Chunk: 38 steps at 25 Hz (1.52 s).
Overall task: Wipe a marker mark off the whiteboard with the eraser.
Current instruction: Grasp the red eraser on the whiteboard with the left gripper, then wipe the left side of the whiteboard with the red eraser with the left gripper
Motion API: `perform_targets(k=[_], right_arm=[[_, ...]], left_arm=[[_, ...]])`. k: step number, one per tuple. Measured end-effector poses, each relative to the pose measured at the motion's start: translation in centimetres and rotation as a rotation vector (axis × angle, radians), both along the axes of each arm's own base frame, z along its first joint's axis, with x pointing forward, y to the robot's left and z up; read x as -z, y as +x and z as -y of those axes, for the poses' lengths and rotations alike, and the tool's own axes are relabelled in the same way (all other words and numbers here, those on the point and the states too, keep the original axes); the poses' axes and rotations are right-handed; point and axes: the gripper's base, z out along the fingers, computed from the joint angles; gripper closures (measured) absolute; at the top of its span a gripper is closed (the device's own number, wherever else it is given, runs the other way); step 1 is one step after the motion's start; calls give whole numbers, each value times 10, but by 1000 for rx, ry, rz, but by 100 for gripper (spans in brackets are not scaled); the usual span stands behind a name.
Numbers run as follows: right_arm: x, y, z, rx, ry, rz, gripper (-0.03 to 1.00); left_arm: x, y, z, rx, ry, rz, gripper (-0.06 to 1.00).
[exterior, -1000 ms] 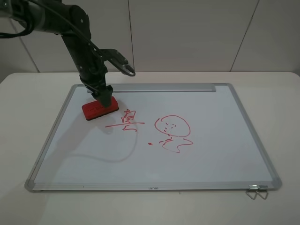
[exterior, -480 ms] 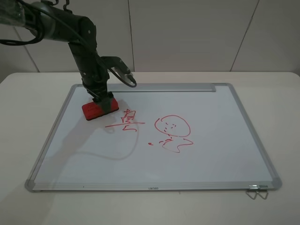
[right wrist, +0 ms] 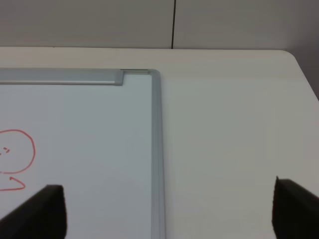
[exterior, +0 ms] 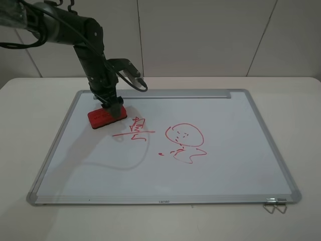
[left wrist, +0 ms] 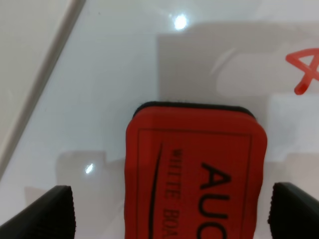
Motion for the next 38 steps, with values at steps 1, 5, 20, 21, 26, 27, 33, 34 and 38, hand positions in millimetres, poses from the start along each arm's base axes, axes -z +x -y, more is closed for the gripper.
perform_targets(k=[1,5,20,21,26,27,33,34,38], right_arm=[[0,0,0,0,0,0,26],[0,0,0,0,0,0,26],[0,0,0,0,0,0,26],[0,0,0,0,0,0,26],[0,0,0,0,0,0,26],[0,0,0,0,0,0,26],[0,0,0,0,0,0,26],[0,0,0,0,0,0,26],[0,0,0,0,0,0,26]], left_arm=[[1,0,0,-2,-3,-1,17],[13,-7,-3,-7,-2,-18,17],[14,-7,-3,-7,-6,-5,38],[14,-7,-3,-7,-6,-5,38],[14,-7,-3,-5,-2,-3,38],[14,-7,-3,-11,-3,-4,38],[4,-6,1,-225,-83,-43,38],[-2,-5,2,-271,-102,-48,38],[-21,-4,12,-413,-148,-71,38]])
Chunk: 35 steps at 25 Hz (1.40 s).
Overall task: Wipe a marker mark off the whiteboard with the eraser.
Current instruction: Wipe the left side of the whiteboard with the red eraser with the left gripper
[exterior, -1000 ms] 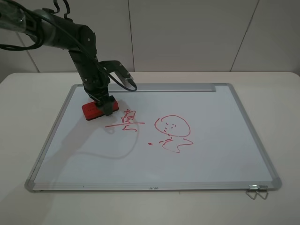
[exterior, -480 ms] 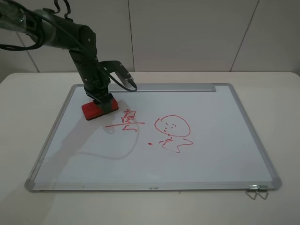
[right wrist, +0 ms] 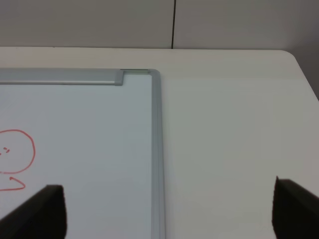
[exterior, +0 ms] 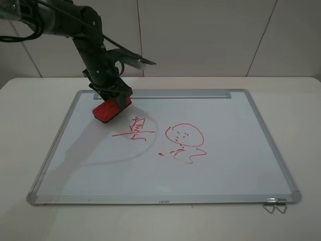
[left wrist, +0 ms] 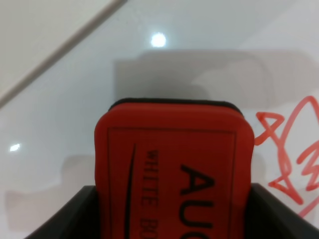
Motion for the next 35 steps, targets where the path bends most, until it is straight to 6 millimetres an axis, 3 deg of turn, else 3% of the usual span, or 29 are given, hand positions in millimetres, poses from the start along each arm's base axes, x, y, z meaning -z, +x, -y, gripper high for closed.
perform_targets(k=[7,13,18,35], right_arm=[[0,0,0,0,0,0,26],[0,0,0,0,0,0,26],[0,0,0,0,0,0,26],[0,0,0,0,0,0,26]], left_arm=[[1,-19,35,-85,-15,-63,38],[4,-47,80,-98,-29,-89,38],[16,-66,107,-127,1,-97,38],[45,-65,114,-175,76,-61,38]])
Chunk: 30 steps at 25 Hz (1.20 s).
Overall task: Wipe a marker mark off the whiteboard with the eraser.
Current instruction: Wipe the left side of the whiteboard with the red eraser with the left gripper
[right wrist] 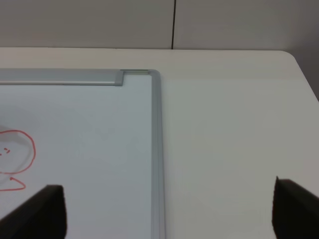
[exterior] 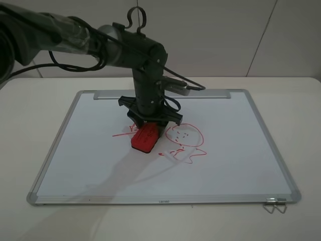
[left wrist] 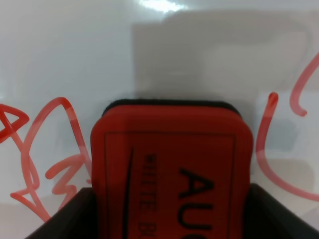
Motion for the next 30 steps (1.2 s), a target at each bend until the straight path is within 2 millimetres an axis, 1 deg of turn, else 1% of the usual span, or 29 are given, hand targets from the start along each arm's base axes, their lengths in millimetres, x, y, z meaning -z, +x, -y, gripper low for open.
perform_targets(k=[3,5,13,17,20,21,25,30], right_arm=[[0,0,0,0,0,0,26],[0,0,0,0,0,0,26],[0,0,0,0,0,0,26],[0,0,0,0,0,0,26],[0,0,0,0,0,0,26],[0,0,0,0,0,0,26],[0,0,0,0,0,0,26],[0,0,0,0,0,0,26]], left_arm=[[2,4,-4,7,35,15,38],[3,11,-12,7,44,19,38],[3,49,-73,-47,56,0,38],[3,63,-101,-52,55,-9,38],[3,69,-117,-55,56,-12,38],[3,71,-120,-56,55,-13,38],[3,71,-120,-26,49,-17,38],[3,66,-109,50,51,-19,38]])
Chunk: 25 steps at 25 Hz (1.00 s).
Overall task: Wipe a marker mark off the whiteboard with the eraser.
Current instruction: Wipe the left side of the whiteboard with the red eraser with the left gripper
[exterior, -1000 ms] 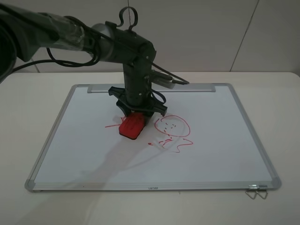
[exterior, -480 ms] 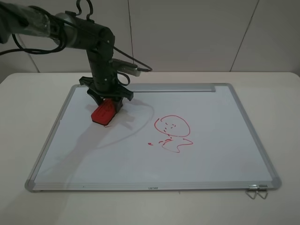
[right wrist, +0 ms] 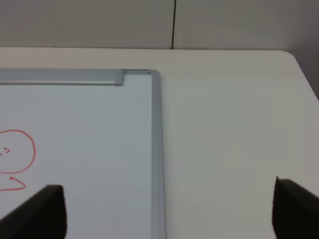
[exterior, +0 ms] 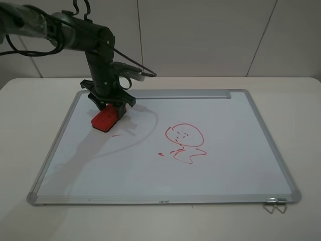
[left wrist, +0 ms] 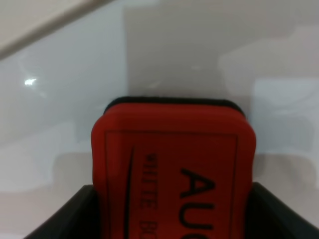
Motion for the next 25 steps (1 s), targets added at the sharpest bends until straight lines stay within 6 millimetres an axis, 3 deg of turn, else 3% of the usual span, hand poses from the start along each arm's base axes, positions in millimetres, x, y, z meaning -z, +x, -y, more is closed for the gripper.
perform_targets(k=[13,25], right_arm=[[0,0,0,0,0,0,26],[0,0,0,0,0,0,26]], left_arm=[[0,-47,74,181,35,-54,38],[-5,-52,80,182,21,-52,38]])
